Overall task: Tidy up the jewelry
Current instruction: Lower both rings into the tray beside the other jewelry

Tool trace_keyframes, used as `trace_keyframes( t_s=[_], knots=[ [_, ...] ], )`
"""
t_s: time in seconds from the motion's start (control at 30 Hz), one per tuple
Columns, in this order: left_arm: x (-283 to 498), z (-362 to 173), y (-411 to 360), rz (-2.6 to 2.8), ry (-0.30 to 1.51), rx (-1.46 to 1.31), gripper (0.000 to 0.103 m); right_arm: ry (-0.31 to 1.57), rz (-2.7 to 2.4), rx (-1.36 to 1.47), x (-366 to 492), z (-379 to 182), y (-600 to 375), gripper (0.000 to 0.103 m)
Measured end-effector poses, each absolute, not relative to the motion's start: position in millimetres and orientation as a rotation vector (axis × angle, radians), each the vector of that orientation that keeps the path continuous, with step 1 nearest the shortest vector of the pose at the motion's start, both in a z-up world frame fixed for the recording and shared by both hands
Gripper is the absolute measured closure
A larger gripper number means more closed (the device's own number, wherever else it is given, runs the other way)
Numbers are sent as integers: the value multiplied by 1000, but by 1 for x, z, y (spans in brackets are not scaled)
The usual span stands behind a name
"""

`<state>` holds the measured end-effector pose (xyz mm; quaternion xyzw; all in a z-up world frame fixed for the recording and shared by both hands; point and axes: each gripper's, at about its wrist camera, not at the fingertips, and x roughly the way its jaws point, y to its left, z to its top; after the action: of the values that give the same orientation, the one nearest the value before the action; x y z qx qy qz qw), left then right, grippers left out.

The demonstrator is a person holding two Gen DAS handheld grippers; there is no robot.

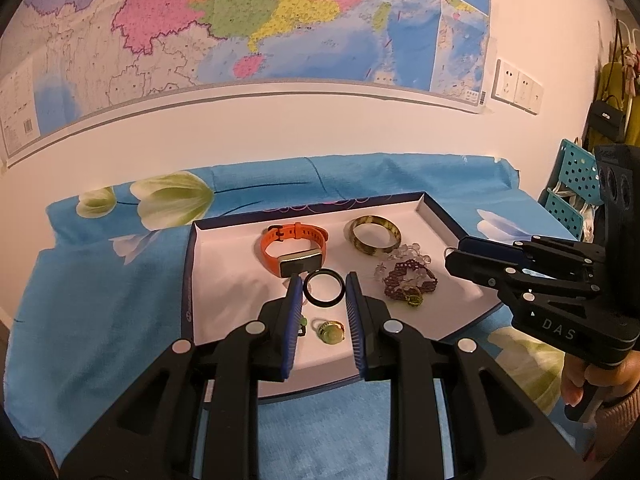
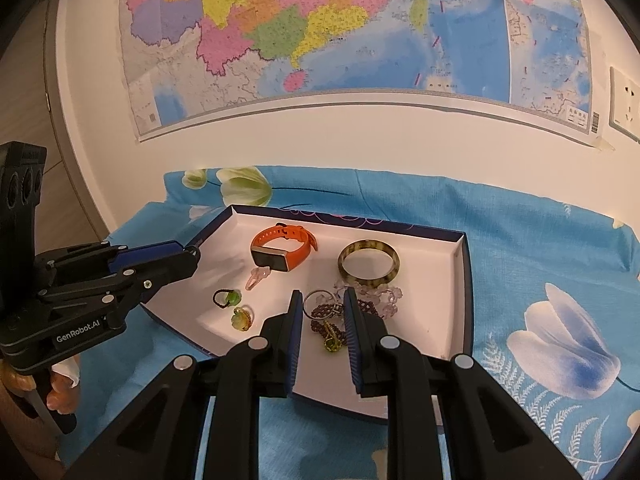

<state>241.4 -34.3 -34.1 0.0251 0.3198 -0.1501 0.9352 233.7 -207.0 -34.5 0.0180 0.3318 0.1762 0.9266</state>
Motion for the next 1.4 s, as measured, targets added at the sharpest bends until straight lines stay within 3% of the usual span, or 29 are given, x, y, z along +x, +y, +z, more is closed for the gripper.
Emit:
trace_keyframes(
  t_s=[1.4],
  knots=[
    [275,-58,-32,-244,734,59,80,748,359,39,261,-53,-205,84]
  ],
)
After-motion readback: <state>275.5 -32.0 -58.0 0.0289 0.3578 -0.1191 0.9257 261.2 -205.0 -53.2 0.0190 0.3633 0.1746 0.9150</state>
